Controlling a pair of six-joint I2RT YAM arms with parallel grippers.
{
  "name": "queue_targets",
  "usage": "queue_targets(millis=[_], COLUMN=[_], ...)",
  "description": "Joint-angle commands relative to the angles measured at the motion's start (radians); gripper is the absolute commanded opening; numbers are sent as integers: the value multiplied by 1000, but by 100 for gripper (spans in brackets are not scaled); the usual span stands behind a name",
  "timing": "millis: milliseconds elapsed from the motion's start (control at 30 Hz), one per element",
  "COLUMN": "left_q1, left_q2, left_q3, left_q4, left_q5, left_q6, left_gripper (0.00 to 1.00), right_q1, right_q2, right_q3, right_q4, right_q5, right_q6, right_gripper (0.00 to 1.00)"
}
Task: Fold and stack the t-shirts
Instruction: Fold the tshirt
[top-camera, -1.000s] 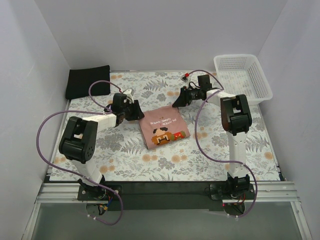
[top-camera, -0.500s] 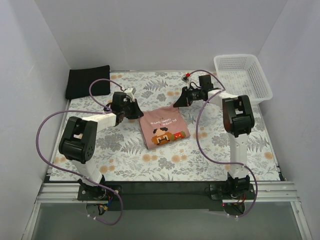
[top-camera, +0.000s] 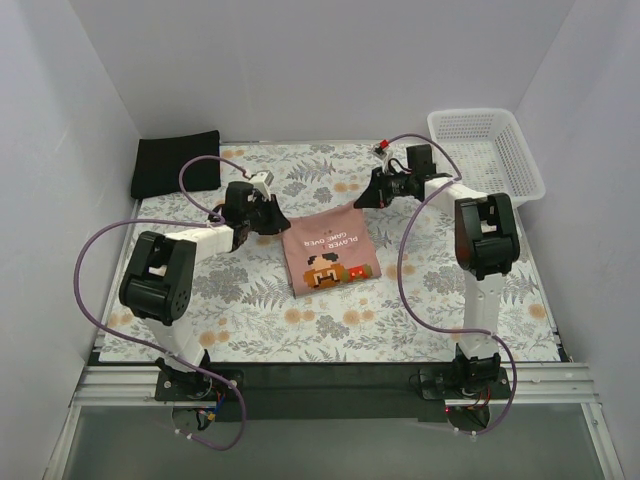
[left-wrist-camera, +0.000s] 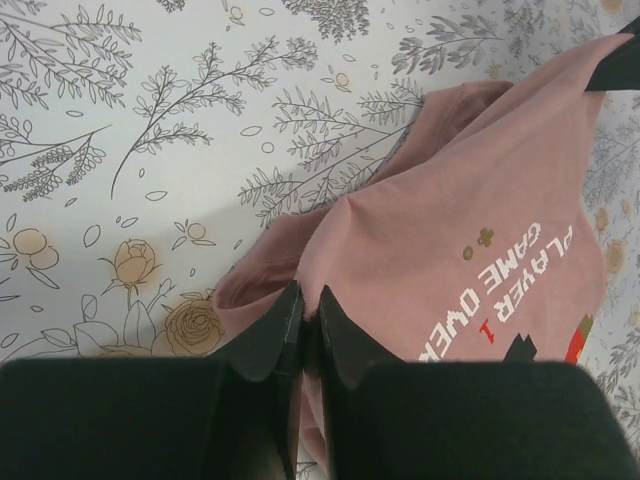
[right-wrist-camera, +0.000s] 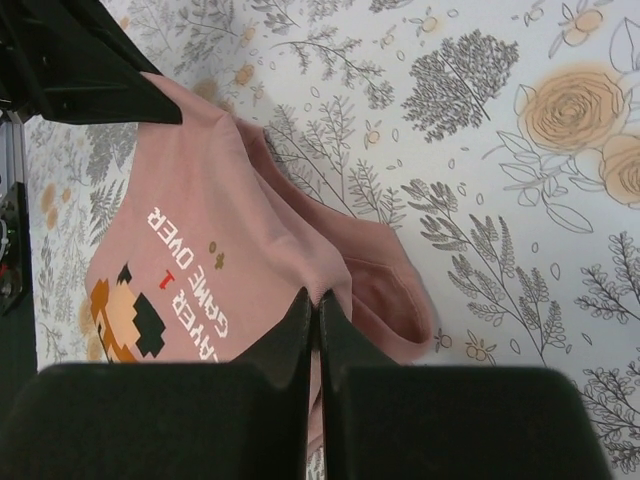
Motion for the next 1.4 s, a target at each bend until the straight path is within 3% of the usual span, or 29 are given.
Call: queue_targets(millis=[0,100,200,233,300,467,600,733,800,933,1133,1367], left_q1=[2,2,4,5,4,2,-22,-77,-81,-79,-27,53], left_q2=[45,88,102,95,46,-128,-266,-304,-273,-147,28,129], left_q3=[35,55,85,94,108,92,32,-63,-100,-136,-145,-186], left_q4=[24,21,-1,-18,-53,-122,-127,5,79,258,355,383], left_q5=[-32,-78,-113,-127,-159,-311,-349,-270,-186,-141,-145,-113], left_q6=[-16,-25,-34,-41,-65,-165,-270,-355,-416,-473,-556,-616], left_gripper=[8,22,35,49,62,74,75,70,65,43,35,34], right_q1=[-14,-17,-19,-17,-20,-20,-19,0,20,75,72,23], right_q2=[52,98,118,112,66,-94,-183,-188,-160,-79,110,253], right_q3=[27,54,84,84,70,9,-48,-91,-97,-76,-9,45], right_q4=[14,16,13,13,11,16,28,150,186,242,322,350], right_q5=[22,28,45,56,106,223,271,79,29,-28,-76,-38], right_q6=[23,41,79,85,110,167,219,324,372,429,526,570], right_gripper=[1,6,28,31,41,47,48,48,48,47,47,46])
